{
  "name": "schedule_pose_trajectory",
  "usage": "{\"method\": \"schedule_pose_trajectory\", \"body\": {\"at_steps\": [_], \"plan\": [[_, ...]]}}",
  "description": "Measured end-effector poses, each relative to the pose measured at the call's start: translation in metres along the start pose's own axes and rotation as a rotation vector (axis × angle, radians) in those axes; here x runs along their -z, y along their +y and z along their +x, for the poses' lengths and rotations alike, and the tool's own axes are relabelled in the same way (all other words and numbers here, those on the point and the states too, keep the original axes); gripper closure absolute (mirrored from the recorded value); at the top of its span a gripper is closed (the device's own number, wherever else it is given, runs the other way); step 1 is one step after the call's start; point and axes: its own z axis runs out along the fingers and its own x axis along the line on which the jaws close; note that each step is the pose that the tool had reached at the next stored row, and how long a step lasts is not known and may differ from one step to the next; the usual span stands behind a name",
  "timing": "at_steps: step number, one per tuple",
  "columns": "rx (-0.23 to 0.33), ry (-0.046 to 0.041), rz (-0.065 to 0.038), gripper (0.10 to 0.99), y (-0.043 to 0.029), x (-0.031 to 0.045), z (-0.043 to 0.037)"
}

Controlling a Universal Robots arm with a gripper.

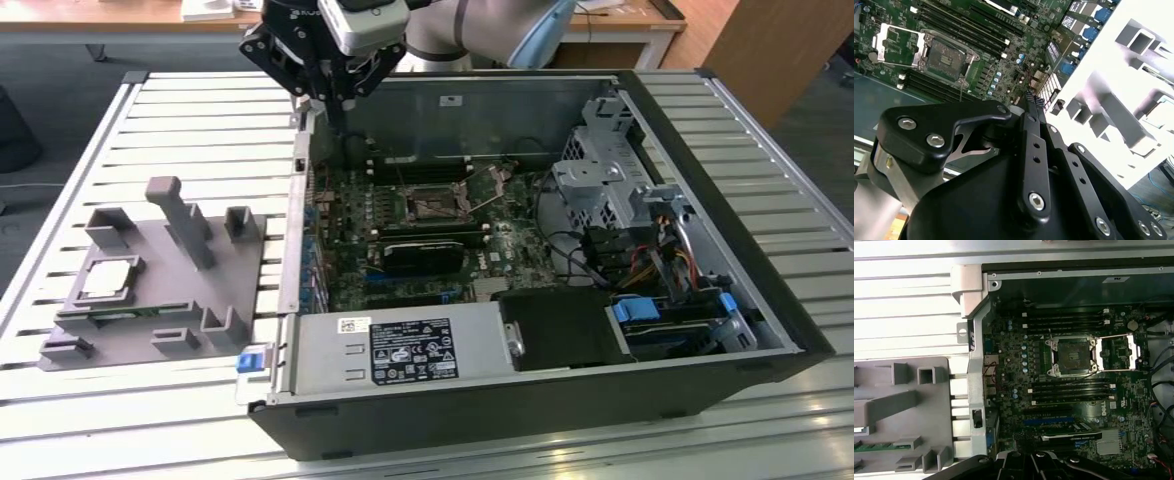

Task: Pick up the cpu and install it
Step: 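Reach for the cpu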

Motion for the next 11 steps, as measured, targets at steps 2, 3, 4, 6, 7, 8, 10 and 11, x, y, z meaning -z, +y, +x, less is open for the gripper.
{"method": "schedule_pose_trajectory", "body": {"at_steps": [2,3,4,6,7,8,10,11], "plan": [[0.000,0.0000,0.000,0.980,-0.0001,0.0000,0.0006],[0.000,0.0000,0.000,0.980,-0.0001,0.0000,0.0010],[0.000,0.0001,0.000,0.980,-0.0001,0.0001,0.0013],[0.000,0.0000,0.000,0.980,-0.0002,0.0001,0.0021],[0.000,0.0001,0.000,0.980,-0.0002,0.0001,0.0024],[0.000,0.0000,0.000,0.980,-0.0002,0.0001,0.0028],[0.000,0.0000,0.000,0.980,-0.0003,0.0001,0.0036],[0.000,0.0000,0.000,0.980,-0.0003,0.0001,0.0039]]}}
